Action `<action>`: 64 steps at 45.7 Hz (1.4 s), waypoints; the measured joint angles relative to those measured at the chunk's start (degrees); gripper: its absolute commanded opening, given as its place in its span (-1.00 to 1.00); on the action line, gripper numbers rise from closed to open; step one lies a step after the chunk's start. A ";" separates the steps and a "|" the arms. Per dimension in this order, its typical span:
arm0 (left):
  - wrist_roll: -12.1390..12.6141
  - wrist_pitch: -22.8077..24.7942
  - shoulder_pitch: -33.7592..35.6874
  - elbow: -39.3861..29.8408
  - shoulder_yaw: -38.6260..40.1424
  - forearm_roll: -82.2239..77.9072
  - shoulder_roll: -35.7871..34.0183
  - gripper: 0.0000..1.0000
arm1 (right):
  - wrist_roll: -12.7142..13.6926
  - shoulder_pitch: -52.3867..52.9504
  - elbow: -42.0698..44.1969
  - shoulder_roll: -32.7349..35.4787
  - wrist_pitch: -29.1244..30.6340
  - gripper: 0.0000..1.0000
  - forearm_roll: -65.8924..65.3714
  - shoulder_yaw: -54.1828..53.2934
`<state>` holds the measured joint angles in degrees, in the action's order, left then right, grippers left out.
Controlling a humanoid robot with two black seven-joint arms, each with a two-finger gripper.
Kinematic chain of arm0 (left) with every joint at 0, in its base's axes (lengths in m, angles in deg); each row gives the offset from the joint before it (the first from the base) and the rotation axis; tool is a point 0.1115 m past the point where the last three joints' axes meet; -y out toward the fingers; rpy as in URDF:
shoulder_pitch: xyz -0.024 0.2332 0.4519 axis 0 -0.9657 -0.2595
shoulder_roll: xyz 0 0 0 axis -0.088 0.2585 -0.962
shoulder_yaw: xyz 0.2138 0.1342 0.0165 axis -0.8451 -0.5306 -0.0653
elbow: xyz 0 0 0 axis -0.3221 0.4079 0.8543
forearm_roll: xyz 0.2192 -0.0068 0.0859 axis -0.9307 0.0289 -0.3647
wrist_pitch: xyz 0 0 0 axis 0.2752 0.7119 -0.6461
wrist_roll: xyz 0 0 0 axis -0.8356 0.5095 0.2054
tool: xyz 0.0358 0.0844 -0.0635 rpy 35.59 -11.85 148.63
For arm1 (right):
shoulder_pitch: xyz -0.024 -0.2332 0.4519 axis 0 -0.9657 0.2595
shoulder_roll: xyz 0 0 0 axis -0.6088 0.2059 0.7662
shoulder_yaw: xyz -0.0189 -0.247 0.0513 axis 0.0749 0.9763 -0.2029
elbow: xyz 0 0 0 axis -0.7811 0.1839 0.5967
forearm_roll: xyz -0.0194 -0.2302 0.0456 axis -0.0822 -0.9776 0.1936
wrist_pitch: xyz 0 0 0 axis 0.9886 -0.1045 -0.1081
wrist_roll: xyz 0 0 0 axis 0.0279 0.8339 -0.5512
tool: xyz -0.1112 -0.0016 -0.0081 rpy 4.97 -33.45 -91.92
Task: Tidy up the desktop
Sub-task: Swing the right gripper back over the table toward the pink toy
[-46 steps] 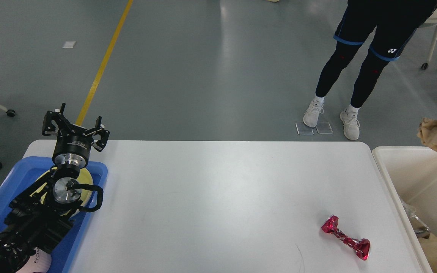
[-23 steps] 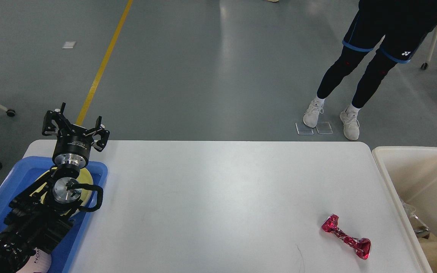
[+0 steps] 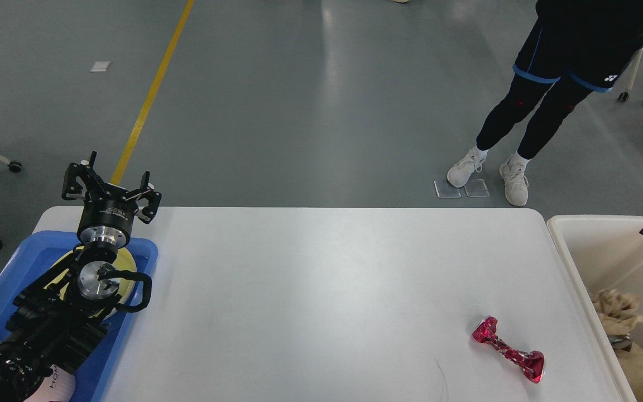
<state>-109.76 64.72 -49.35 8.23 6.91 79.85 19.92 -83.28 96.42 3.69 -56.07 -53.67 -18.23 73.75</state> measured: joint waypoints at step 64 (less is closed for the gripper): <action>0.00 0.06 0.00 -0.07 0.05 -0.01 0.05 0.99 | 2.48 54.45 -82.95 11.44 2.11 1.00 -6.93 3.22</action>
<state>-109.76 64.78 -49.36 8.16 6.97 79.83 19.97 -80.81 150.87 -79.27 -44.63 -51.56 -25.17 76.98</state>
